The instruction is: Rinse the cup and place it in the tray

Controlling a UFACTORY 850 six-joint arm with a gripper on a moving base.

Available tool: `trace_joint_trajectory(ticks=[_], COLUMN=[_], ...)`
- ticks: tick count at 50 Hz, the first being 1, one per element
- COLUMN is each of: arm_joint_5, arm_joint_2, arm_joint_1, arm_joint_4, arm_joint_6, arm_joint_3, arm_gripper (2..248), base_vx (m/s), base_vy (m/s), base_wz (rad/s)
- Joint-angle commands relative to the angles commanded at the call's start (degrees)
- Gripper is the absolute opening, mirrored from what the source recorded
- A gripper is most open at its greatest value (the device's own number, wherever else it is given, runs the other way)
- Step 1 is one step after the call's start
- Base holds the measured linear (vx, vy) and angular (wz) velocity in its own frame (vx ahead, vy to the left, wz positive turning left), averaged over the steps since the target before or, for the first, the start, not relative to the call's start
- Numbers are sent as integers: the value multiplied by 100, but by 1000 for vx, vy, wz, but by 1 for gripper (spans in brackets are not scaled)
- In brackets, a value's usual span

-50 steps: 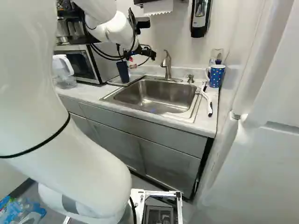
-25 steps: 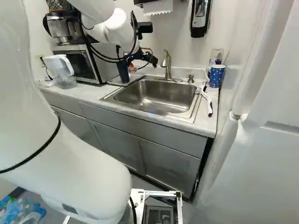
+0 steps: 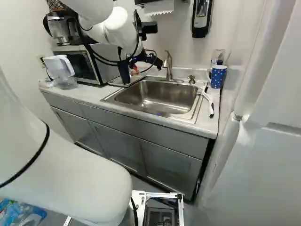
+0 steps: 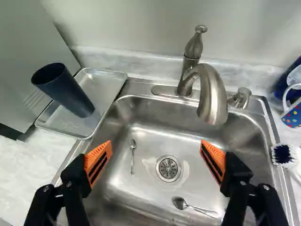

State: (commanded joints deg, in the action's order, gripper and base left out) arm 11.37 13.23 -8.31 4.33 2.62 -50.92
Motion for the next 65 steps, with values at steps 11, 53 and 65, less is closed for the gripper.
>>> trace_joint_trajectory(ticks=[11, 53, 65], arm_joint_5=[0, 0, 0], arm_joint_2=[51, 51, 51], arm_joint_1=[-69, -69, -69], arm_joint_4=[0, 0, 0], arm_joint_6=[0, 0, 0], arm_joint_3=[44, 44, 44], arm_gripper=[247, 247, 247], base_vx=[0, 0, 0], base_vy=[0, 0, 0], base_wz=[0, 0, 0])
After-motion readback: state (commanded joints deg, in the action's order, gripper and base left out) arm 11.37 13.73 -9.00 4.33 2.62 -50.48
